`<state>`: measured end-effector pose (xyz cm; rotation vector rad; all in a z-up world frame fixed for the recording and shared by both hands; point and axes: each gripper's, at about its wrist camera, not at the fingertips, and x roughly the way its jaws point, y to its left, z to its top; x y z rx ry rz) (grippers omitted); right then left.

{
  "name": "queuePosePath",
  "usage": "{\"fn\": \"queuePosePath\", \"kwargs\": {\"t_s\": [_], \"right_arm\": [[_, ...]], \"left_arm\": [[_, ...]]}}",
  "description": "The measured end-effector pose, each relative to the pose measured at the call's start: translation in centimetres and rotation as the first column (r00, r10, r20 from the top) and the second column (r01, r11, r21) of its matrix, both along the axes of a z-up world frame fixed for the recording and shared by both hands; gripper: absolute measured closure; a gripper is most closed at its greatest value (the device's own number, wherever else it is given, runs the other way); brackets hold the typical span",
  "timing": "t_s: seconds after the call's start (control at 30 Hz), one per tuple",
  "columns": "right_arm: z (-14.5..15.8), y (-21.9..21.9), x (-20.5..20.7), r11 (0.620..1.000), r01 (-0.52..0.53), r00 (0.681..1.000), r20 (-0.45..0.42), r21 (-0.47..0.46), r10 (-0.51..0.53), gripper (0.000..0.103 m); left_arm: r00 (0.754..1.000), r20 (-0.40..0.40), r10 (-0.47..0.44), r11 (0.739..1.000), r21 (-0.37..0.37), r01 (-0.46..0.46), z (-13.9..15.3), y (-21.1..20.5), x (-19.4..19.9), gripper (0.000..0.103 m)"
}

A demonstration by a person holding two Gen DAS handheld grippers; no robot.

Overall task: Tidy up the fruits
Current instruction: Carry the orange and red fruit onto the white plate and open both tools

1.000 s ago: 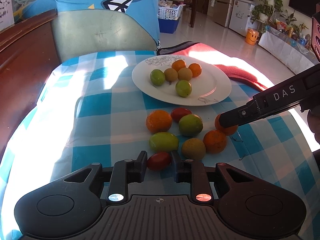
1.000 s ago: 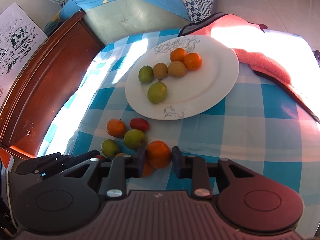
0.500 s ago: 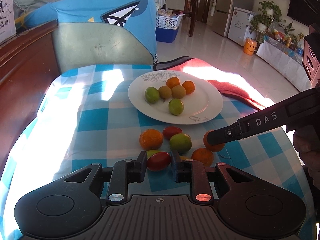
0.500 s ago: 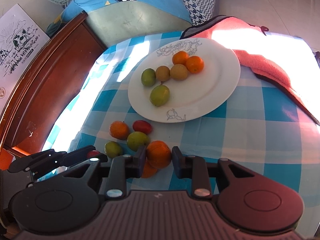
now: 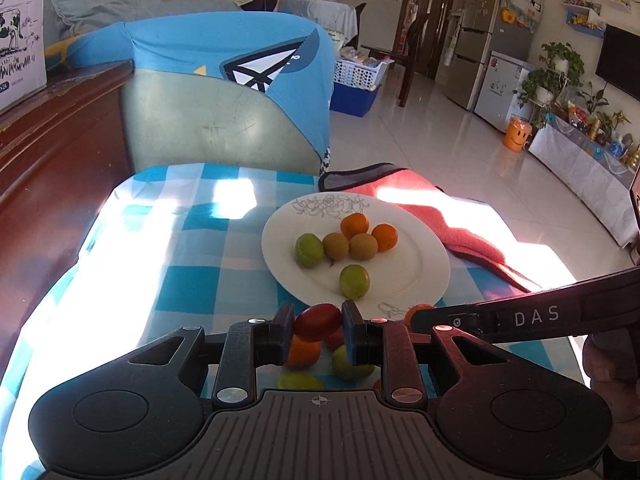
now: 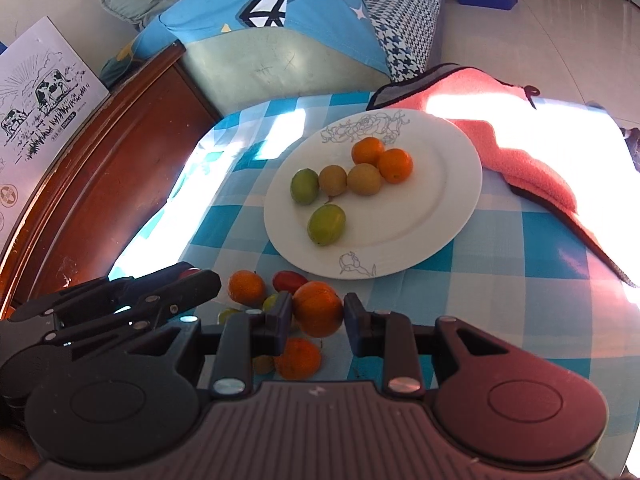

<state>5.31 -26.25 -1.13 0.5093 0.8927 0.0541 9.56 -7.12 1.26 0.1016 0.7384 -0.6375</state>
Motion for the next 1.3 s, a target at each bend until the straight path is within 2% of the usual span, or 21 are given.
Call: {"fn": "queuePosePath", "kwargs": {"t_s": [0.27, 0.4, 0.7, 1.03, 1.3], "right_arm": [[1.9, -1.9, 1.0, 0.999, 0.044, 0.998, 0.051, 0.006, -0.044, 0.074], [1.9, -2.9, 1.7, 0.997, 0.073, 0.996, 0.051, 0.020, -0.074, 0.074], [0.3, -4.5, 3.2, 0.990, 0.140, 0.990, -0.004, 0.022, -0.140, 0.074], [-1.1, -4.5, 4.7, 0.990, 0.142, 0.989, -0.035, 0.006, -0.142, 0.074], [-1.8, -4.5, 5.8, 0.988, 0.154, 0.987, -0.047, -0.008, -0.154, 0.074]], "left_arm": [[0.999, 0.033, -0.002, 1.000, -0.011, 0.002, 1.6, -1.5, 1.5, 0.080], [1.000, 0.002, 0.014, 0.999, -0.041, -0.014, 1.7, -1.9, 2.9, 0.080], [1.000, -0.015, 0.011, 1.000, 0.026, -0.011, -0.5, -3.8, 5.7, 0.080], [0.996, -0.089, 0.009, 0.999, 0.032, -0.006, -2.8, -5.0, 8.2, 0.080], [0.994, -0.106, 0.022, 0.999, 0.036, -0.019, -3.7, -5.8, 9.3, 0.080]]}}
